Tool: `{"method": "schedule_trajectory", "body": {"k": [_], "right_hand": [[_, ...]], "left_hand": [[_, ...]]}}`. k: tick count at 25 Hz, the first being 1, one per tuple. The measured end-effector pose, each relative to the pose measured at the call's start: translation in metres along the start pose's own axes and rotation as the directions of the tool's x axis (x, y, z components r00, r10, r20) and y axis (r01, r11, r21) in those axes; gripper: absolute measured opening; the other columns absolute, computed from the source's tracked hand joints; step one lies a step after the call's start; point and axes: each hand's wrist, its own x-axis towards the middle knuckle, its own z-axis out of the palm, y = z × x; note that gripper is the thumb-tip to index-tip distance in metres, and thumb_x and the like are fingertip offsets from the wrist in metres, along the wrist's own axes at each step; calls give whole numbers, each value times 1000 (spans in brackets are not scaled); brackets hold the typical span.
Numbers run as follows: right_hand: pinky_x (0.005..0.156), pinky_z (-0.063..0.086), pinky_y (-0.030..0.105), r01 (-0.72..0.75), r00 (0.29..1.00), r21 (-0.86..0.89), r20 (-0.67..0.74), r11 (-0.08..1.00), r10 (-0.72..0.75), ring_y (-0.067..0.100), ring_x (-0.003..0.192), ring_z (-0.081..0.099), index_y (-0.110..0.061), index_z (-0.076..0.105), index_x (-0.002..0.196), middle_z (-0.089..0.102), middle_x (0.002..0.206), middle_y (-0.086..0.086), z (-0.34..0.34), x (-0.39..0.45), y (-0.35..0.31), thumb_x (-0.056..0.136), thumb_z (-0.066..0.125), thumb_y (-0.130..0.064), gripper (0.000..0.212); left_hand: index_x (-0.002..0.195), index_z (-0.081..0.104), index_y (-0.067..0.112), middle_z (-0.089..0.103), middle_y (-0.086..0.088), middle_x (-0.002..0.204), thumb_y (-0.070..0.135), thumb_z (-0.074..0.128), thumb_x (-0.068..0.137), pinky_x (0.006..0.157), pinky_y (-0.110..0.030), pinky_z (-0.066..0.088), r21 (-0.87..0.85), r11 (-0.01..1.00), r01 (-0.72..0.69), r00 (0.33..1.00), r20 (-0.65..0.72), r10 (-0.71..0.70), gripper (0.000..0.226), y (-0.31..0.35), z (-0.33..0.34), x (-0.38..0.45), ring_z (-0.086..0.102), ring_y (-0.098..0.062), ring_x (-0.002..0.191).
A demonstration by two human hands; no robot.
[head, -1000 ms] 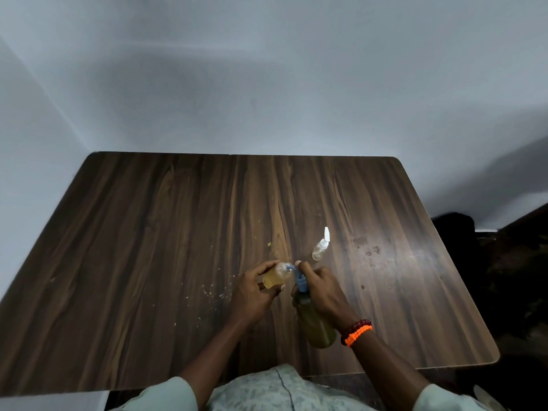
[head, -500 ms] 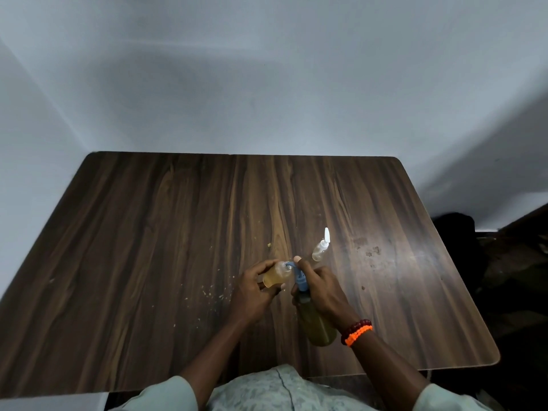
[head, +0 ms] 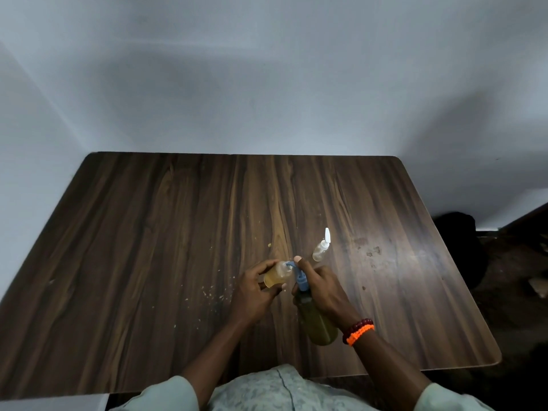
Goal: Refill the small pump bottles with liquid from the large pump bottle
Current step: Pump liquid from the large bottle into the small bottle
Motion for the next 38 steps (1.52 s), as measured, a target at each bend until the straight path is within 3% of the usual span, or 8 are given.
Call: {"method": "schedule_trajectory", "body": {"k": [6, 11, 16, 20, 24, 28, 31, 38], "right_hand": [[86, 63, 52, 30, 999, -23, 15, 999, -30, 28, 79, 76, 0, 69, 99, 77, 88, 15, 0, 1, 2, 98, 52, -57, 59], [79, 62, 41, 30, 999, 53, 22, 998, -32, 30, 85, 74, -1, 63, 115, 74, 100, 19, 0, 1, -1, 95, 52, -62, 66], [71, 60, 31, 72, 997, -22, 3, 997, -72, 12, 69, 75, -11, 69, 91, 78, 76, 1, -2, -2, 1, 95, 52, -63, 54], [86, 61, 45, 4, 1000, 15, 2, 1000, -4, 32, 93, 72, -6, 61, 113, 71, 104, 18, 0, 0, 3, 95, 53, -66, 63], [78, 62, 40, 14, 1000, -15, 19, 1000, -13, 23, 81, 75, -3, 65, 107, 75, 95, 15, -2, 0, 5, 91, 53, -69, 69], [93, 60, 54, -16, 1000, -6, 17, 1000, 16, 36, 98, 71, -4, 62, 113, 70, 108, 21, -2, 1, 9, 94, 54, -64, 63], [91, 61, 51, -10, 1000, 9, 15, 1000, 10, 34, 93, 72, -6, 61, 112, 71, 105, 21, -1, 0, 8, 84, 52, -77, 78], [88, 61, 48, 7, 1000, 52, 5, 999, -7, 31, 93, 71, -11, 61, 107, 71, 106, 17, -2, 1, 10, 89, 54, -70, 62]], "left_hand": [[137, 65, 18, 69, 1, 135, 11, 82, 86, 106, -48, 58, 10, 1000, 13, 1000, 26, -13, 54, -1, 0, 0, 63, -14, 127], [136, 66, 19, 70, 3, 133, 11, 83, 86, 105, -47, 58, 16, 1000, -4, 1000, 3, 4, 54, -1, 0, 0, 63, -12, 126], [137, 65, 20, 69, 3, 135, 12, 82, 86, 106, -49, 57, 19, 1000, 12, 999, 32, -12, 54, -2, 1, -2, 62, -13, 129], [136, 65, 19, 69, 3, 134, 11, 83, 86, 106, -48, 57, 15, 1000, -4, 1000, 17, 4, 54, -1, 0, -2, 62, -13, 128], [135, 66, 18, 70, 2, 133, 11, 83, 85, 106, -49, 57, 7, 1000, -1, 1000, 18, 1, 53, -2, 0, -2, 63, -15, 128], [137, 64, 19, 69, 4, 136, 14, 83, 87, 108, -48, 56, 15, 1000, 10, 999, 53, -11, 54, -3, 2, -4, 61, -12, 129], [138, 63, 19, 68, 2, 137, 13, 82, 87, 108, -45, 56, 9, 1000, 2, 999, 37, -3, 54, -3, 2, -2, 61, -13, 129], [137, 64, 20, 69, 4, 135, 13, 82, 87, 107, -43, 57, -7, 1000, 5, 998, 59, -5, 53, -4, 3, -4, 62, -12, 128]]}}
